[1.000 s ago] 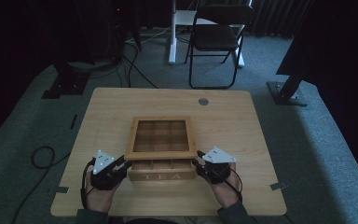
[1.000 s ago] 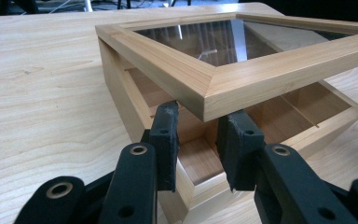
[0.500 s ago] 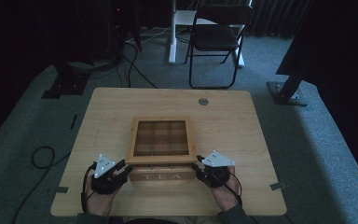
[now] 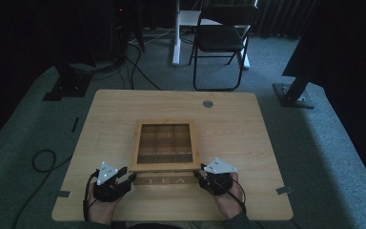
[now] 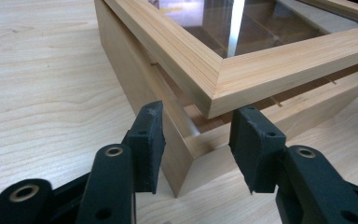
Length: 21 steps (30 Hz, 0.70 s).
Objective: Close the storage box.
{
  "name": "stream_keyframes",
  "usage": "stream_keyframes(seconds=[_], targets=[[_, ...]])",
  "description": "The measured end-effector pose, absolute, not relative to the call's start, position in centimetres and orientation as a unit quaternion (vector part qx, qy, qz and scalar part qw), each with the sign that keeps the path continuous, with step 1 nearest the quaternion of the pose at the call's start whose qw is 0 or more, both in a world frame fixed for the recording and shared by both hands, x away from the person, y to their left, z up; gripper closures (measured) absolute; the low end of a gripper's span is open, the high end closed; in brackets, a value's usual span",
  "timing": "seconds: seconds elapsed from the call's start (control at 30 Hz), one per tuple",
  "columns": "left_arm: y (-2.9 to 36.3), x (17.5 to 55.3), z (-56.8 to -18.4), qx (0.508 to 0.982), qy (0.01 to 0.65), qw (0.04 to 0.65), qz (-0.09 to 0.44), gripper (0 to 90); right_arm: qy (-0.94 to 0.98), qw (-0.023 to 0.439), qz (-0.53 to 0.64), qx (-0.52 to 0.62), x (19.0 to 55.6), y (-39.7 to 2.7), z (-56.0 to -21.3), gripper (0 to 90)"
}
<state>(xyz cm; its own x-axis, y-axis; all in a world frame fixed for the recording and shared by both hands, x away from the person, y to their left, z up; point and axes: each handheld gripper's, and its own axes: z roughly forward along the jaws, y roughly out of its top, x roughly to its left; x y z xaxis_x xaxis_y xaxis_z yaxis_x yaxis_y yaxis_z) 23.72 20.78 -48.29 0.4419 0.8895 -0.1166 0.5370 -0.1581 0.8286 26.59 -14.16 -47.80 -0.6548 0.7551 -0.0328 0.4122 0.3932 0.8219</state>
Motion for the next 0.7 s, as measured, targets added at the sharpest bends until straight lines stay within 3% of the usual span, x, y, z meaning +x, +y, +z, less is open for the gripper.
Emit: stream_keyframes(seconds=[0.3,0.5,0.7], targets=[[20.9,23.2,-48.9,0.736,0.493,0.418,0.201,51.0,0.816,0.191,0.406,0.364,26.4,-14.5,-48.4,60.9],[21.8,22.9,-48.1,0.716,0.497,0.443,0.209,48.6,0.815,0.179,0.416,0.363,26.1,-15.1,-48.5,57.3],[22.5,23.1,-48.3,0.708,0.509,0.445,0.207,48.5,0.795,0.195,0.435,0.375,26.2,-16.3,-47.6,54.6]])
